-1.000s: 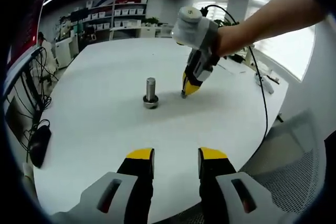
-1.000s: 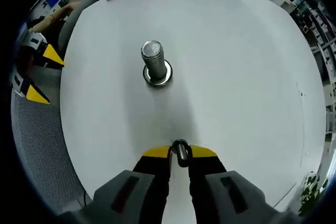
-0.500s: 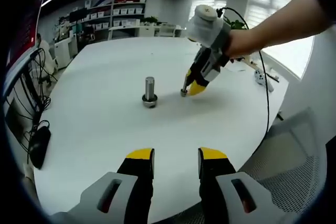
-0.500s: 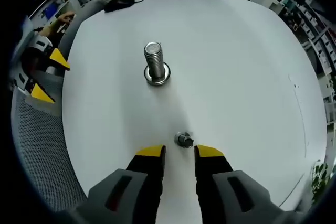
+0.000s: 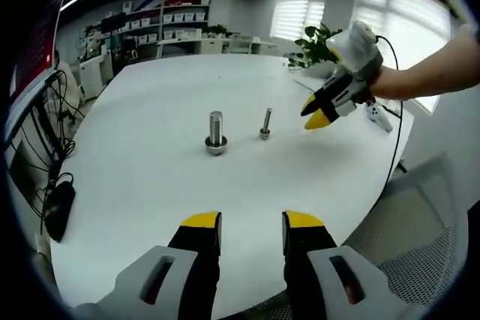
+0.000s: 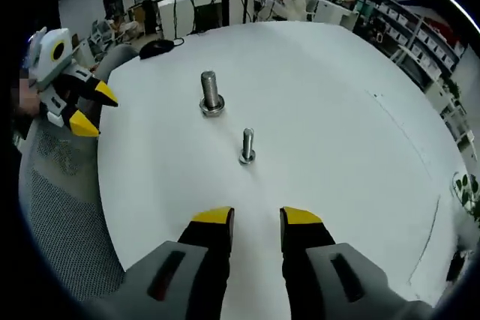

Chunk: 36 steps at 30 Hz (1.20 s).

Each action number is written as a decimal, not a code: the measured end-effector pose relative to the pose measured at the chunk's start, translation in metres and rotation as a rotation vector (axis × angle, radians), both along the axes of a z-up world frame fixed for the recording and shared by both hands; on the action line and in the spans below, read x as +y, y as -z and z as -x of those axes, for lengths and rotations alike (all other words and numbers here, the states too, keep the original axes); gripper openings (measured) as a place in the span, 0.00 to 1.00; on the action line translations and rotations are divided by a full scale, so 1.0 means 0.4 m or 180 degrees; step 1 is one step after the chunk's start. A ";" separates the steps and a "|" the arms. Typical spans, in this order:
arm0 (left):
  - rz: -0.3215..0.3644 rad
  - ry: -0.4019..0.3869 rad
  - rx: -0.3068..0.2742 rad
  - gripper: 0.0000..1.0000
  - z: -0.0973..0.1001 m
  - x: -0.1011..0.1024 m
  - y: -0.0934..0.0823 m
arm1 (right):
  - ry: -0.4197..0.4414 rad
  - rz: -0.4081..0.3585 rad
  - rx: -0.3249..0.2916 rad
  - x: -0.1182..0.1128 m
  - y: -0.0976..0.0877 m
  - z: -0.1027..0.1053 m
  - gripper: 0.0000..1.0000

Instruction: Place the washer onto the threaded stud by aligning its center hole with the stud, sliding it down to the base, and recovering from edge contact or off-axis alignment until the washer reaches the visible bottom stop.

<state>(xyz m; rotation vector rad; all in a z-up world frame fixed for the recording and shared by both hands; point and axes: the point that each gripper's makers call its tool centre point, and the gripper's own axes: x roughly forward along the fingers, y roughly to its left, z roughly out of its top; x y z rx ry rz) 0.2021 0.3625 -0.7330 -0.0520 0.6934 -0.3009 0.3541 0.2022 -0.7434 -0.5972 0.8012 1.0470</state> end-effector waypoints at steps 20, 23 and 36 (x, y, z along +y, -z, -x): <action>0.0039 -0.0148 -0.0158 0.32 -0.014 0.014 -0.028 | 0.0822 -0.1165 -0.0081 -0.151 -0.114 0.137 0.36; 0.0020 -0.0179 -0.0171 0.33 -0.015 0.019 -0.028 | 0.0883 -0.1180 -0.0050 -0.165 -0.101 0.153 0.36; -0.0016 -0.0304 -0.0198 0.33 -0.016 0.039 -0.032 | 0.1095 -0.1393 -0.0233 -0.211 -0.110 0.174 0.45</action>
